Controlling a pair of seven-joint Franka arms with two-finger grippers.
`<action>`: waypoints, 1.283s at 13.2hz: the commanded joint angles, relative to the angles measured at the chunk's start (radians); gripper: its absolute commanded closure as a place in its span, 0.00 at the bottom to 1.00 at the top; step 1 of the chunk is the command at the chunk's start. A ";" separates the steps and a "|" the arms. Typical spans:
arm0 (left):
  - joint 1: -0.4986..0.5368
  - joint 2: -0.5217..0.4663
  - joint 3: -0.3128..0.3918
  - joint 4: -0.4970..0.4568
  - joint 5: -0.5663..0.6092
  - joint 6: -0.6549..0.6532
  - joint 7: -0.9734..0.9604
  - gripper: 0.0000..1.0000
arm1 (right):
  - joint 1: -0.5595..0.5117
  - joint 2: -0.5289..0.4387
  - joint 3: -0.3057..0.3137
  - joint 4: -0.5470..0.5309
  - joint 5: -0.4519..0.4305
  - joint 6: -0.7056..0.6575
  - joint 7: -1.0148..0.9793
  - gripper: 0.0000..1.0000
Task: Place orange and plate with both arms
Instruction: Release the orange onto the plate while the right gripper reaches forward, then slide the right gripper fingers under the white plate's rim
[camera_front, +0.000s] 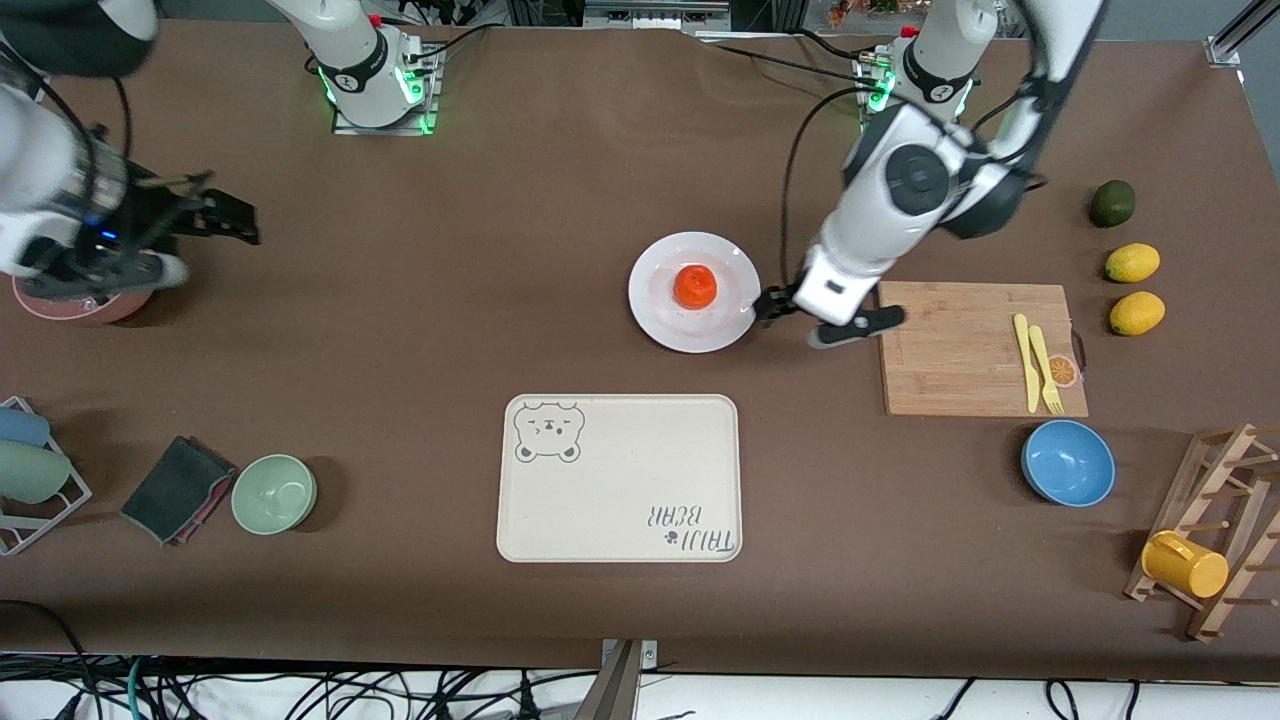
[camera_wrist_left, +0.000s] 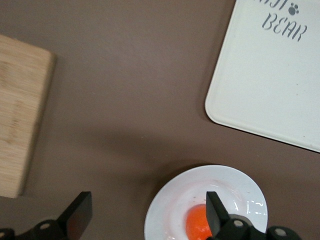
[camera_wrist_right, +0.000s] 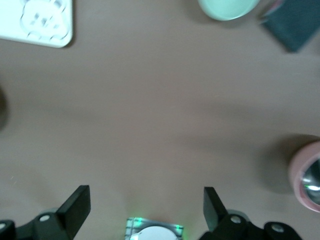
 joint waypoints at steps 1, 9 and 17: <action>0.086 -0.107 0.013 -0.016 -0.001 -0.114 0.225 0.00 | 0.049 0.090 0.008 0.023 0.100 -0.006 0.011 0.00; 0.123 -0.089 0.305 0.379 0.091 -0.610 0.613 0.00 | 0.102 0.357 0.010 0.018 0.660 0.186 0.012 0.00; 0.115 -0.077 0.313 0.421 0.086 -0.676 0.605 0.00 | 0.325 0.410 0.023 -0.084 0.878 0.482 -0.157 0.00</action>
